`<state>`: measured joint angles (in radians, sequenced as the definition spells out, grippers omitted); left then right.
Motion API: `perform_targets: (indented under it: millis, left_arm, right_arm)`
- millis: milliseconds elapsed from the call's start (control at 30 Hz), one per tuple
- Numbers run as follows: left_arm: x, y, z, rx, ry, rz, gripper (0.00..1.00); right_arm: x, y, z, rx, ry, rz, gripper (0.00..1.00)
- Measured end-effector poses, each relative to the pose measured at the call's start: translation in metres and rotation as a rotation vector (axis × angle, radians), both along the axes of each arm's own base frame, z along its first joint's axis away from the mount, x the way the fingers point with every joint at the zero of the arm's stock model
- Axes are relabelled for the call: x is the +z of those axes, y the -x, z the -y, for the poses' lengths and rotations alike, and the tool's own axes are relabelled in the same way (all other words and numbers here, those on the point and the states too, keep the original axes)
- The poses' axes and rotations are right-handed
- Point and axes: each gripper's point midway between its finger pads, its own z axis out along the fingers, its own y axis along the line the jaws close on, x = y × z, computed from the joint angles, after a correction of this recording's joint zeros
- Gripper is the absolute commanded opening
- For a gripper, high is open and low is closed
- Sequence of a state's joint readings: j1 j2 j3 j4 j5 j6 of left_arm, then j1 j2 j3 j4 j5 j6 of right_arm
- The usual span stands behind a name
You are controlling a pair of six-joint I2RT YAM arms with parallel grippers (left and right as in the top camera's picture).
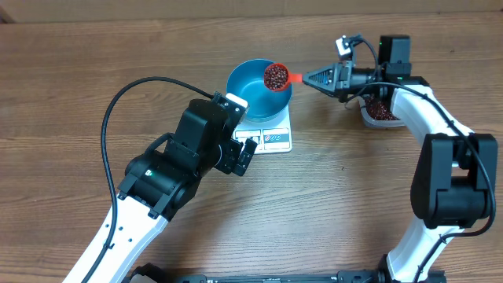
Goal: Scoop item into bowl and weigh 150g on scale
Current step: 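Lift the filled red cup and carry it over the teal bowl, then tilt the red cup with the right gripper to pour beans into bowl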
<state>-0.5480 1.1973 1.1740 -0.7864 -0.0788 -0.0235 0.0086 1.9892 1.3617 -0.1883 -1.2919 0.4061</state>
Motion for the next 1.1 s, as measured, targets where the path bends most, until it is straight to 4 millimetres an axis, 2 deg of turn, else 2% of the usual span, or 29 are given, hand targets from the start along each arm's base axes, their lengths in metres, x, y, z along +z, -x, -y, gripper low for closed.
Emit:
perform_targets:
  millis: [267, 600, 1100]
  left_arm:
    - [0.0, 0.0, 0.0, 0.0, 0.0, 0.0, 1.0]
    - [0.0, 0.0, 0.0, 0.0, 0.0, 0.0, 1.0]
    - [0.0, 0.0, 0.0, 0.0, 0.0, 0.0, 1.0]
  right_arm:
    - [0.004, -0.008, -0.017, 0.008, 0.039, 0.147, 0.04]
    - [-0.002, -0.016, -0.014, -0.014, 0.111, 0.273, 0.04]
    - [-0.005, -0.018, -0.013, 0.056, 0.208, 0.634, 0.04]
